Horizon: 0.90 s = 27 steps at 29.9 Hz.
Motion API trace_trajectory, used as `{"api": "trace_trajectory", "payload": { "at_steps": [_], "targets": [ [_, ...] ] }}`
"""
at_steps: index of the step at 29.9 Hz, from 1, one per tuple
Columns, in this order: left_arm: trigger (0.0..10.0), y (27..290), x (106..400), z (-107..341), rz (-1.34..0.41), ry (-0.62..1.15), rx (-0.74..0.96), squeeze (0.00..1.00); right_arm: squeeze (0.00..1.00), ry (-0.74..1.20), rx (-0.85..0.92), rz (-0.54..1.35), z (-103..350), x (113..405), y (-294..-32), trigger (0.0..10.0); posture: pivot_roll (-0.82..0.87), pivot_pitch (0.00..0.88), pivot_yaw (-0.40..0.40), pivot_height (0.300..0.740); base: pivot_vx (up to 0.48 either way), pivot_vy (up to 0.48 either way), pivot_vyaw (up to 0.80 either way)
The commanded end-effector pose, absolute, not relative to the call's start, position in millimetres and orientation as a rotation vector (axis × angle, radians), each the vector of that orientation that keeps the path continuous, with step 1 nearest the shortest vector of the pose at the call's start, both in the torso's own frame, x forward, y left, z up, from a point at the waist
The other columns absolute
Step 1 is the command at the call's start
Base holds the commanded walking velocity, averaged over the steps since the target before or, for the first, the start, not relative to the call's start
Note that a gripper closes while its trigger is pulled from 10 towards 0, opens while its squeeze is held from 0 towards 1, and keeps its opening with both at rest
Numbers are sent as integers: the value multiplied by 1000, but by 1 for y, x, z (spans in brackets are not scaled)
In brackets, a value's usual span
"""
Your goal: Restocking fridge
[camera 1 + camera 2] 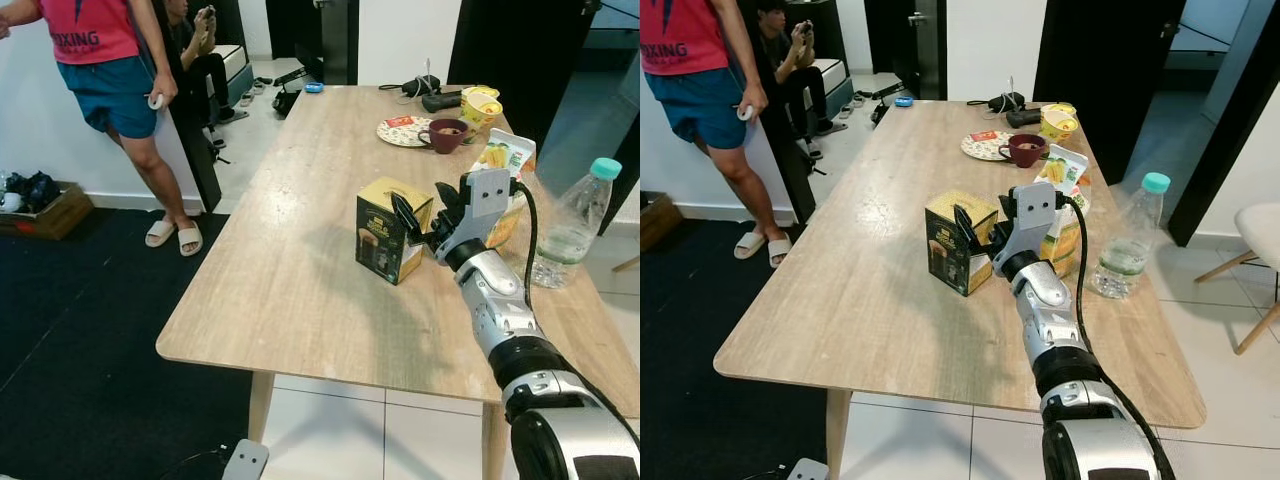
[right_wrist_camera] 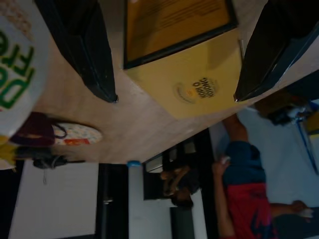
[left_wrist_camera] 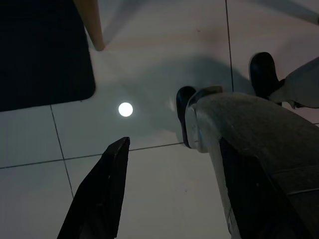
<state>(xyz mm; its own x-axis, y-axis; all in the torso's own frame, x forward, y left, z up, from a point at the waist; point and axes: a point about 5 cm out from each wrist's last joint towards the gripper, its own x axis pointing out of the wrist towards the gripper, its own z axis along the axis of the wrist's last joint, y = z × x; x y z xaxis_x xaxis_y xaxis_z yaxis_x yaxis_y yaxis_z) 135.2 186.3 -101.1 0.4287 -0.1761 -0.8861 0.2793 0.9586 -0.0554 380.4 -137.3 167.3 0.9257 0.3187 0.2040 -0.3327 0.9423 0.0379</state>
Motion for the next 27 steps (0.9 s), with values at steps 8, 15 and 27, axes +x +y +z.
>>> {"api": "trace_trajectory", "payload": {
  "at_steps": [8, 15, 27],
  "targets": [
    [10000, 187, 132, -102, -286, 1104, 113, 0, 0, -162, -70, 410, 173, 386, -135, 10000, 51, 0, -10, 740, 0, 0, 0],
    [10000, 187, 132, -102, -285, 1104, 112, 0, 0, -252, -79, 557, 192, 384, -128, 10000, 52, 0, -11, 740, 0, 0, 0],
    [10000, 187, 132, -102, -286, 1103, 111, 0, 0, -261, -163, 767, 193, 376, -113, 10000, 55, 0, -10, 740, 0, 0, 0]
  ]
}}
